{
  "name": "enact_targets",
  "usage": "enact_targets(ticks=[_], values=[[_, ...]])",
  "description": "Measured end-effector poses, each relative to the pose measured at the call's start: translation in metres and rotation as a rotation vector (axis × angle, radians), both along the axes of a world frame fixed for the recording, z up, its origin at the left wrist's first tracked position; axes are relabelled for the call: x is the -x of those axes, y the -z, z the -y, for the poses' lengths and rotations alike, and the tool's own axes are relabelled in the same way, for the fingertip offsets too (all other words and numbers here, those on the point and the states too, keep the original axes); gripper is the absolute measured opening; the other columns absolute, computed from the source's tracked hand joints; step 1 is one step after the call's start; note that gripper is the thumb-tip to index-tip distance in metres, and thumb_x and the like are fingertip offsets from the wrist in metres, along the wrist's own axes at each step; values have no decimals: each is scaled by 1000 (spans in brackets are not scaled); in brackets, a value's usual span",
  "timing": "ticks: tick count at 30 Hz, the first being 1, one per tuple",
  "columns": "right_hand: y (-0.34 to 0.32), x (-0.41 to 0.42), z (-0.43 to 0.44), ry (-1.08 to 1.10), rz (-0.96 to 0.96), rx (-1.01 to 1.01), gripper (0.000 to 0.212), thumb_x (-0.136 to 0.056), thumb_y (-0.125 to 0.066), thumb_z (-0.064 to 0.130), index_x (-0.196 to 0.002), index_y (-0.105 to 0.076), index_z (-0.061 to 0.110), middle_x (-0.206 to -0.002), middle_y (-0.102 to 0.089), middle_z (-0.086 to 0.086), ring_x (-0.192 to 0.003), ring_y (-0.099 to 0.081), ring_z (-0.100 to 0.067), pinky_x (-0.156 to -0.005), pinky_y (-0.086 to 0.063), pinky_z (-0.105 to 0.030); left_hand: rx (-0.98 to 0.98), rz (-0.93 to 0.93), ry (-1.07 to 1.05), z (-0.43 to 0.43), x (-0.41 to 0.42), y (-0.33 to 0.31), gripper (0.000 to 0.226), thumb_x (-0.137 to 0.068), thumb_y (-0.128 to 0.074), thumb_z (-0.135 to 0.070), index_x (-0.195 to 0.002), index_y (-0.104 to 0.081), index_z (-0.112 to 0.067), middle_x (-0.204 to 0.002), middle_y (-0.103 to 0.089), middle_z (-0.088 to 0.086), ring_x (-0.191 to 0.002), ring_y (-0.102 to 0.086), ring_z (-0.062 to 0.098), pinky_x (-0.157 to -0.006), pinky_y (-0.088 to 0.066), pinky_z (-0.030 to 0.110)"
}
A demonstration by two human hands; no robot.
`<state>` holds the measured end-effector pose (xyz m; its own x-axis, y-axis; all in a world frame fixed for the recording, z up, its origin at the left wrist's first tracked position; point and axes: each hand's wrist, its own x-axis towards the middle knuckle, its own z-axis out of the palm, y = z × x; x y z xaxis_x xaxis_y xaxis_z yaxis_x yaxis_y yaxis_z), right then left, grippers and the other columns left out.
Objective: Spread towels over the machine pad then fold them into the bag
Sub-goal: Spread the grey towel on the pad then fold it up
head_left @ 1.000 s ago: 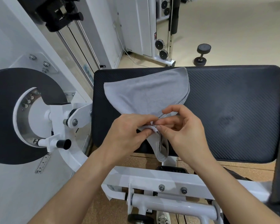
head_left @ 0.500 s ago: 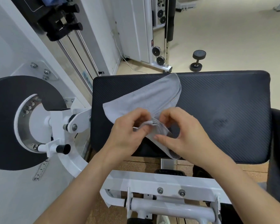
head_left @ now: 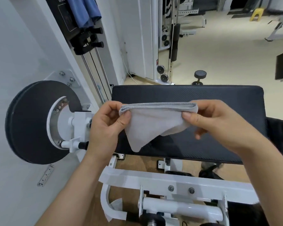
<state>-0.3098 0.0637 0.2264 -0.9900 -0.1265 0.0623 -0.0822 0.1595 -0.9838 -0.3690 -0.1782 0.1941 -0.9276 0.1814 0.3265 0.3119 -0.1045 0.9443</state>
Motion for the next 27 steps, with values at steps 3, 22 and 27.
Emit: enact_targets(ticks=[3, 22, 27], values=[[-12, -8, 18, 25, 10, 158, 23, -89, -55, 26, -96, -76, 27, -79, -69, 7, -61, -56, -6, -43, -44, -21, -85, 54, 60, 13, -16, -9, 12, -82, -69, -24, -89, -60, -19, -77, -62, -9, -75, -56, 8, -66, -51, 20], [-3, -6, 77, -80, -370, -833, 30, -85, -65, 52, -76, -69, 24, -57, -58, 7, -57, -52, -12, -52, -29, -18, 111, 93, 255, 22, -25, 1, 40, -67, -81, -29, -103, -64, -24, -79, -71, 1, -76, -63, 21, -73, -51, 31], [-4, 2, 67, -125, -331, -779, 31, -92, -59, 43, -71, -61, 22, -61, -57, 4, -61, -53, -12, -53, -37, -23, 421, 180, 487, 22, -14, 32, 45, -69, -82, -21, -110, -69, -8, -109, -70, 14, -102, -67, 26, -89, -54, 34]])
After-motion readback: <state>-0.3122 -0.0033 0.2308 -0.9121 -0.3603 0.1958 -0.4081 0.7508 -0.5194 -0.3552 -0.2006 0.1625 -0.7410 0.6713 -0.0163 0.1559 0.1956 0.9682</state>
